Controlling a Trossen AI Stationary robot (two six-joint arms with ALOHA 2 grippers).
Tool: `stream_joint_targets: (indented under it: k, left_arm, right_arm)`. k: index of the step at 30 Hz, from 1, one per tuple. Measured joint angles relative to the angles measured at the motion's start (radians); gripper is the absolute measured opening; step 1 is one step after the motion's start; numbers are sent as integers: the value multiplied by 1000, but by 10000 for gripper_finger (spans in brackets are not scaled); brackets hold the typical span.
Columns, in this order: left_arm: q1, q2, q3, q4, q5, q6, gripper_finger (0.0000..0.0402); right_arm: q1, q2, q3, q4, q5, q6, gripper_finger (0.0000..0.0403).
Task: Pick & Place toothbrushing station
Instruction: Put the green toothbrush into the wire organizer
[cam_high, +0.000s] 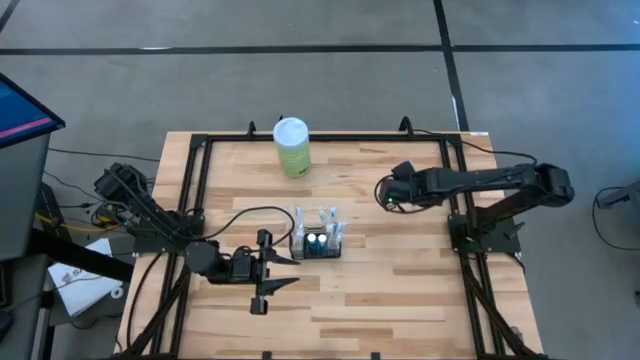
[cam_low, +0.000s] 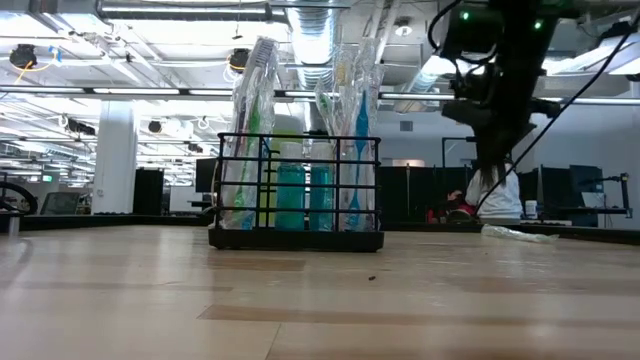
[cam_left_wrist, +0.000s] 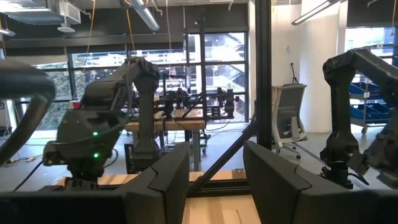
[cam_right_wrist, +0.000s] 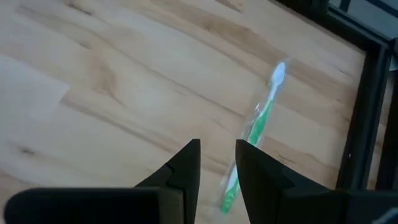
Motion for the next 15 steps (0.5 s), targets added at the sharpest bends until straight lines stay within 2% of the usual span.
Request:
stream_joint_targets:
  k: [6,10,15]
  left_arm:
    - [0,0,0,0,0,0,145]
    - [0,0,0,0,0,0,143]
    - [4,0,0,0,1,0,143]
  right_arm:
    - [-94,-3,-129,159,-63,-84,92]
    - [-172,-3,-206,200,-22,-72,92]
    - [-230,-3,-251,289,-25,-85,92]
